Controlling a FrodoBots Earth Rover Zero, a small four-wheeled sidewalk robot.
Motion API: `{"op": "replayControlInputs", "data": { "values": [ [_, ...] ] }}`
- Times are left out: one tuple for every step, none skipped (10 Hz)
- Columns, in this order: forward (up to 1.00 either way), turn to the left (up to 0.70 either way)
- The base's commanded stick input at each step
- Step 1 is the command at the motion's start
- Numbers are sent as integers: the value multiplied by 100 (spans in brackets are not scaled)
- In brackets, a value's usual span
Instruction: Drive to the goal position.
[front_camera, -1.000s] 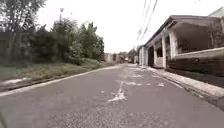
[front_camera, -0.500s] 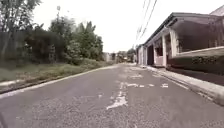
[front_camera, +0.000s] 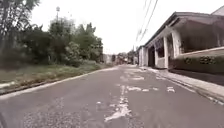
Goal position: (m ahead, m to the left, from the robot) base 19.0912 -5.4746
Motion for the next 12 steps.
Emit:
{"op": "replayControlInputs", "data": {
  "values": [
    [50, 0],
    [50, 0],
    [50, 0],
    [50, 0],
    [50, 0],
    [50, 0],
    [50, 0],
    [50, 0],
    [50, 0],
    [50, 0],
    [50, -1],
    [50, -3]
  ]
}}
